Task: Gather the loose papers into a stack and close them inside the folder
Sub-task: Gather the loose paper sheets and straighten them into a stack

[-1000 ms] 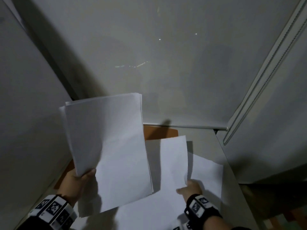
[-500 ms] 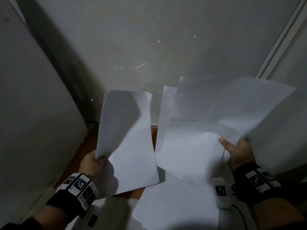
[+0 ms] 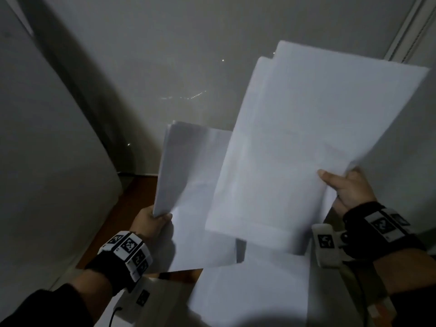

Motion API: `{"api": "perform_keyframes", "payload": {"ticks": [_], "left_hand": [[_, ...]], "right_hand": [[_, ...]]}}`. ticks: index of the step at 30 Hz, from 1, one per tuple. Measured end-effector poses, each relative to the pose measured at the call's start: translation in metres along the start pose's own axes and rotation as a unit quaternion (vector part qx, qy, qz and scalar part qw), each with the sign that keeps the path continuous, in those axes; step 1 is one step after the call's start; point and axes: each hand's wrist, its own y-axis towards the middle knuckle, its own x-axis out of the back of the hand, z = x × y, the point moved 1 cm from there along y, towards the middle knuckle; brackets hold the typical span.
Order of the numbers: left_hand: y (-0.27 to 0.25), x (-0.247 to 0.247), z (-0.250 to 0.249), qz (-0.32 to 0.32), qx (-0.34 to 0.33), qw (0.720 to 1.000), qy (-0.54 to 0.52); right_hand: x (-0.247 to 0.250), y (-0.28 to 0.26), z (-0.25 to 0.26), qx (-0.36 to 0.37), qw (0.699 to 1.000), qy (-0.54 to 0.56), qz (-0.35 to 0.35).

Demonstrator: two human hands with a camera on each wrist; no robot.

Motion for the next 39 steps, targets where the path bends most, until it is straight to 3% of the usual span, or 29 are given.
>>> {"api": "perform_keyframes", "payload": {"ticks": [5, 12, 14, 17, 19, 21, 24, 26, 31, 36, 38, 39], "left_hand": [[-0.014, -0.020, -0.015, 0.108, 0.021, 0.990, -0.094], [-0.023, -0.035, -0.021, 0.196, 0.016, 0.975, -0.101], [-0.025, -0.037, -0.019, 0.223, 0.026, 0.963, -0.146], [-0.026, -0.037, -0.019, 0.303, -0.007, 0.918, -0.257], [-0.027, -0.042, -0.015, 0.315, -0.007, 0.903, -0.292], [-0.028, -0.050, -0.009, 0.299, -0.053, 0.906, -0.294], [-0.037, -0.065, -0.008, 0.216, -0.105, 0.930, -0.277], [-0.040, -0.072, -0.005, 0.188, -0.094, 0.943, -0.259], [-0.047, -0.091, 0.007, 0.183, -0.049, 0.958, -0.215], [-0.041, -0.096, 0.010, 0.135, -0.054, 0.968, -0.206], [-0.034, -0.093, 0.014, 0.088, -0.053, 0.974, -0.202], [-0.031, -0.088, 0.015, 0.064, -0.051, 0.975, -0.209]], "right_hand": [[-0.029, -0.036, -0.057, -0.102, 0.993, -0.061, 0.028], [-0.034, -0.056, -0.090, -0.107, 0.987, -0.114, -0.023], [-0.031, -0.062, -0.085, -0.106, 0.979, -0.172, -0.025], [-0.019, -0.071, -0.073, -0.068, 0.971, -0.222, -0.064], [-0.013, -0.078, -0.069, -0.052, 0.969, -0.230, -0.080], [-0.010, -0.088, -0.069, -0.045, 0.965, -0.250, -0.070], [0.000, -0.100, -0.083, -0.050, 0.970, -0.233, -0.044], [0.008, -0.106, -0.093, -0.094, 0.966, -0.241, -0.017], [0.012, -0.115, -0.102, -0.210, 0.924, -0.309, 0.081], [-0.002, -0.107, -0.110, -0.221, 0.933, -0.284, 0.016], [0.001, -0.100, -0.118, -0.230, 0.903, -0.362, 0.034], [0.009, -0.096, -0.123, -0.239, 0.874, -0.423, 0.025]]}}
